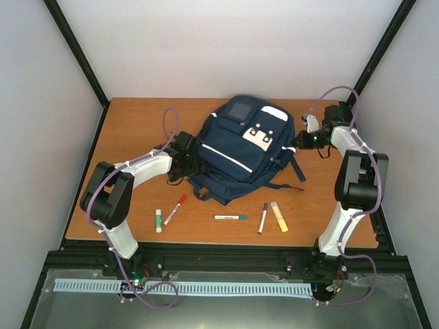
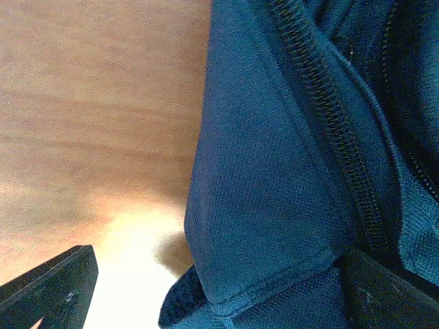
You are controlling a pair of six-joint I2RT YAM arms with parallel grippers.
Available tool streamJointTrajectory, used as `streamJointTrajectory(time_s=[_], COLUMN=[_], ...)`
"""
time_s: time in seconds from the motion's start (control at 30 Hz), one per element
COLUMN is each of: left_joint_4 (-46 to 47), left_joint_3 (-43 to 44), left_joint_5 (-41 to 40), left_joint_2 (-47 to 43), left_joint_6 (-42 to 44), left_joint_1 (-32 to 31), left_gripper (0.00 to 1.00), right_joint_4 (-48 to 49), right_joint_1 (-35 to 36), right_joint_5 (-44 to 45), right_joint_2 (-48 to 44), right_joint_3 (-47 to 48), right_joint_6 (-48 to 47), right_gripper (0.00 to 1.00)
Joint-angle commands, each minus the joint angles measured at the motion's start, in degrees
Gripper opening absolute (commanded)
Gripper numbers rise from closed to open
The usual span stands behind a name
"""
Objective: Pack the student bag
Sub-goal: Adjust the student bag at the center of the board.
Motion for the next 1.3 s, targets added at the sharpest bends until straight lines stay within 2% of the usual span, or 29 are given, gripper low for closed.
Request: streamJointTrajectory(time_s=[0.0,0.1,0.2,0.3,0.43,0.5,0.67,0.7,0.73,0.8,0.83,0.93,1.0,1.13,1.17,1.27], left_joint_4=[9.72,11.53,10.86,10.72,5.02,-0.14,-1.03,-0.36,0.97,5.67,6.39,0.04,-4.34,-6.72,-7.05,-7.83], left_joint_3=[5.28,8.11,10.38,9.00,9.37,10.46,9.01,8.26,7.19,2.48,1.30,2.15,2.54,0.14,0.04,0.51], left_joint_5=[6.64,9.54,12.85,11.28,2.96,1.46,6.07,8.81,13.69,22.40,22.99,20.14,17.54,12.08,11.74,7.19], left_joint_2=[4.50,7.37,8.82,4.73,-3.81,-6.78,-13.68,-15.04,-16.75,-21.04,-22.67,-23.38,-22.42,-20.14,-18.30,-14.52], left_joint_6=[0.96,2.24,5.07,6.83,9.31,10.72,14.35,15.89,17.95,21.47,22.04,25.30,27.88,32.02,33.19,35.49], left_joint_1=[-0.40,-0.40,-0.40,-0.40,-0.40,-0.40,-1.17,-1.38,-1.67,-3.38,-4.98,-9.56,-12.64,-20.49,-22.74,-27.50], left_gripper=[1.00,1.00,1.00,1.00,1.00,1.00,1.00,1.00,1.00,1.00,0.99,0.90,0.79,0.64,0.56,0.50], right_joint_4=[-2.18,-2.32,-2.31,-1.88,-1.74,-1.65,-2.46,-2.48,-1.89,2.30,5.29,11.27,9.34,9.51,9.38,8.12], right_joint_1=[-0.78,-1.63,-2.92,-3.97,-4.16,-4.13,-4.01,-4.04,-4.04,-4.06,-4.01,-4.03,-4.01,-4.03,-4.08,-4.05], right_joint_5=[-1.83,-2.55,-4.63,-6.00,-3.96,-3.64,-5.66,-5.95,-5.92,-5.67,-5.78,-9.96,-13.42,-19.92,-20.53,-16.85], right_joint_2=[-8.63,-12.13,-15.34,-20.89,-31.39,-35.89,-42.74,-43.39,-44.15,-46.70,-48.60,-52.96,-52.80,-50.50,-49.94,-49.10], right_joint_3=[-8.46,-12.32,-14.89,-17.56,-19.53,-19.94,-19.06,-18.97,-19.23,-22.65,-25.69,-33.51,-33.81,-34.02,-34.24,-33.47], right_joint_6=[-4.93,-6.58,-7.86,-8.04,-8.80,-8.77,-7.72,-7.19,-6.31,-4.40,-3.25,-1.62,-4.68,-3.55,-3.96,-5.71], right_gripper=[0.03,0.04,0.25,0.46,0.63,0.69,0.78,0.96,1.00,1.00,1.00,1.00,1.00,1.00,1.00,1.00])
